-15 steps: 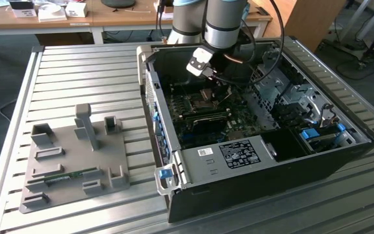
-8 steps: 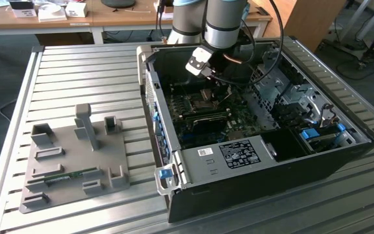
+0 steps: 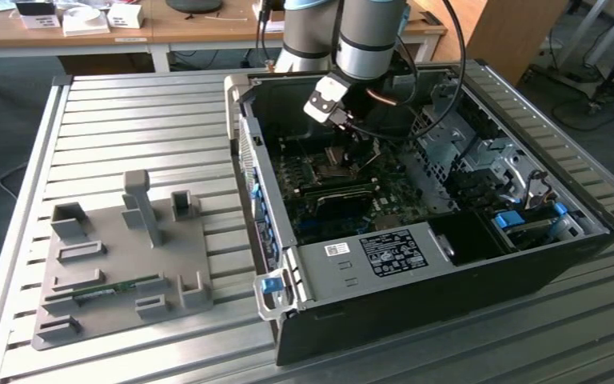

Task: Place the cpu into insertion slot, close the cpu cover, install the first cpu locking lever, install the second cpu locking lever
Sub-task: 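Place the cpu into insertion slot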

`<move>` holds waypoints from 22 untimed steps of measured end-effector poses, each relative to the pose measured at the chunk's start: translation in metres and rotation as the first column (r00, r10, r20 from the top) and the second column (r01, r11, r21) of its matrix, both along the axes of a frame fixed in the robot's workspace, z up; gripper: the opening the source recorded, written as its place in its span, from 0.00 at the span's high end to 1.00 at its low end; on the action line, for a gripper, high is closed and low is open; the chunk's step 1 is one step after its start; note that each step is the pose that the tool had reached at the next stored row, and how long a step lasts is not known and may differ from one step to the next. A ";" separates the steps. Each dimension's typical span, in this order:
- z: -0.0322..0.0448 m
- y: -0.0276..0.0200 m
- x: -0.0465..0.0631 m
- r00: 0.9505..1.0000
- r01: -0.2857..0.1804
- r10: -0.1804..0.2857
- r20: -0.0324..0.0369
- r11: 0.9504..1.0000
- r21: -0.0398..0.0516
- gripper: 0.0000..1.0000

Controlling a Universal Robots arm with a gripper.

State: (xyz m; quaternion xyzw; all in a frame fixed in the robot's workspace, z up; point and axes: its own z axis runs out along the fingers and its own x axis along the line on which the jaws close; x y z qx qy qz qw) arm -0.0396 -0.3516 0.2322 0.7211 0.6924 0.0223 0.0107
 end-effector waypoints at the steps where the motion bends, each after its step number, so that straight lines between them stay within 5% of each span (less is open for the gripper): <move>1: -0.0001 0.0000 0.000 1.000 -0.001 0.001 0.000 1.000 0.001 0.46; 14: -0.0072 0.0003 -0.004 0.999 -0.037 0.037 0.000 0.999 0.007 0.46; 18: -0.0073 0.0003 -0.004 0.999 -0.044 0.044 0.001 0.999 0.024 0.46; 22: -0.0087 0.0003 -0.005 0.999 -0.045 0.045 0.001 0.999 0.027 0.46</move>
